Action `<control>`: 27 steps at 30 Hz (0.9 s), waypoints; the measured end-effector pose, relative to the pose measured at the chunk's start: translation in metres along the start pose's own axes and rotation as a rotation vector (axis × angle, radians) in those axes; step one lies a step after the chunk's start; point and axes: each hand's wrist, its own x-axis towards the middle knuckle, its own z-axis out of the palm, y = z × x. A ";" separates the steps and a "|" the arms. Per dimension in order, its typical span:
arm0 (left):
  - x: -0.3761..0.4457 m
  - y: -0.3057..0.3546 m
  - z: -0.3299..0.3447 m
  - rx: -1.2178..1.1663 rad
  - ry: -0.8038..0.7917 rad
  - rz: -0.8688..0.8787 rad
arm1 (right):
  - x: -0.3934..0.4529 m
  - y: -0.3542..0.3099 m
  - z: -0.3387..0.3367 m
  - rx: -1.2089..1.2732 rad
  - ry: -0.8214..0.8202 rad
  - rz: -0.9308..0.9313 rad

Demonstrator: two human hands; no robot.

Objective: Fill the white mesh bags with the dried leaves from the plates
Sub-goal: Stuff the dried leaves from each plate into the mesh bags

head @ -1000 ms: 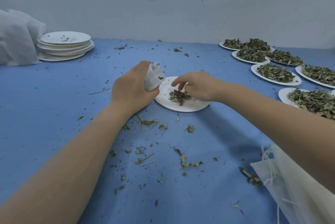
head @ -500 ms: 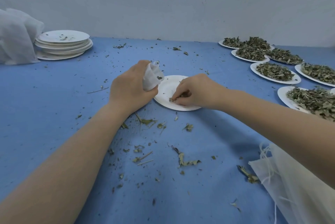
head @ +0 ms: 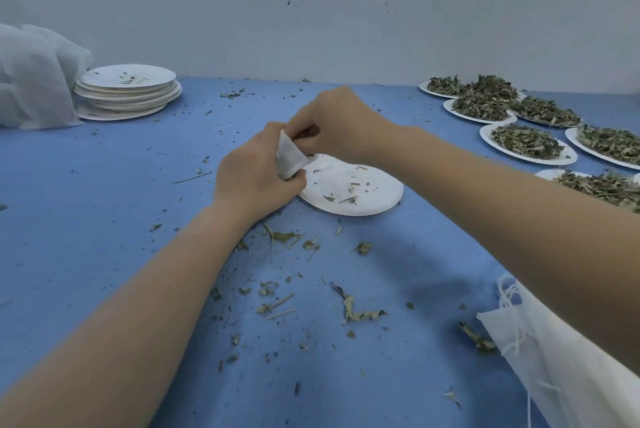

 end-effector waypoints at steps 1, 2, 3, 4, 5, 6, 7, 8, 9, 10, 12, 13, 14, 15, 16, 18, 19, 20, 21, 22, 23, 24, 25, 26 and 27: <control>0.000 0.000 -0.001 -0.047 0.010 -0.032 | 0.003 -0.002 0.003 0.030 -0.016 0.009; 0.001 -0.001 -0.002 -0.092 0.025 -0.061 | 0.004 -0.004 0.005 0.080 -0.022 0.014; 0.002 -0.002 -0.003 -0.135 0.043 -0.084 | 0.004 -0.003 0.006 0.126 -0.024 0.010; 0.003 -0.002 -0.003 -0.172 0.062 -0.104 | 0.004 -0.003 0.006 0.149 -0.036 -0.002; 0.004 -0.002 -0.004 -0.200 0.077 -0.119 | 0.004 -0.002 0.005 0.154 -0.053 -0.013; 0.005 -0.002 -0.004 -0.214 0.085 -0.129 | 0.005 0.000 0.003 0.158 -0.069 -0.020; 0.005 -0.002 -0.004 -0.217 0.085 -0.134 | 0.005 0.001 0.000 0.180 -0.084 -0.021; 0.006 -0.002 -0.003 -0.216 0.078 -0.135 | 0.005 0.001 -0.003 0.222 -0.102 -0.017; 0.006 -0.002 -0.003 -0.213 0.068 -0.134 | 0.004 0.002 -0.006 0.269 -0.122 -0.013; 0.006 -0.004 -0.003 -0.208 0.063 -0.133 | 0.004 0.003 -0.009 0.301 -0.137 -0.010; 0.005 -0.008 -0.004 -0.198 0.053 -0.135 | 0.002 0.005 -0.011 0.325 -0.134 -0.011; 0.004 -0.010 -0.004 -0.193 0.042 -0.141 | 0.000 0.006 -0.012 0.335 -0.122 -0.009; 0.004 -0.012 -0.004 -0.188 0.028 -0.146 | -0.002 0.008 -0.012 0.347 -0.103 0.002; 0.003 -0.014 -0.004 -0.182 0.016 -0.148 | -0.004 0.011 -0.011 0.360 -0.073 0.021; 0.003 -0.015 -0.004 -0.176 0.006 -0.149 | -0.008 0.014 -0.010 0.373 -0.032 0.045; 0.003 -0.015 -0.004 -0.159 -0.005 -0.146 | -0.016 0.021 -0.008 0.391 0.064 0.119; 0.003 -0.015 -0.004 -0.153 -0.008 -0.145 | -0.020 0.026 -0.006 0.382 0.084 0.187; 0.004 -0.015 -0.004 -0.149 -0.011 -0.150 | -0.024 0.032 -0.003 0.349 0.060 0.281; 0.004 -0.014 -0.003 -0.146 -0.017 -0.159 | -0.028 0.037 0.002 0.286 -0.008 0.384; 0.003 -0.014 -0.002 -0.138 -0.026 -0.169 | -0.032 0.041 0.008 0.204 -0.100 0.482; 0.003 -0.013 -0.002 -0.123 -0.034 -0.176 | -0.035 0.044 0.014 0.126 -0.181 0.564; 0.002 -0.012 -0.001 -0.110 -0.042 -0.181 | -0.038 0.045 0.020 0.064 -0.234 0.623; 0.001 -0.011 -0.001 -0.104 -0.047 -0.189 | -0.039 0.046 0.026 0.026 -0.262 0.666; 0.001 -0.010 -0.001 -0.108 -0.049 -0.204 | -0.040 0.048 0.030 0.018 -0.275 0.696; 0.000 -0.009 -0.002 -0.124 -0.046 -0.225 | -0.041 0.049 0.033 0.032 -0.277 0.717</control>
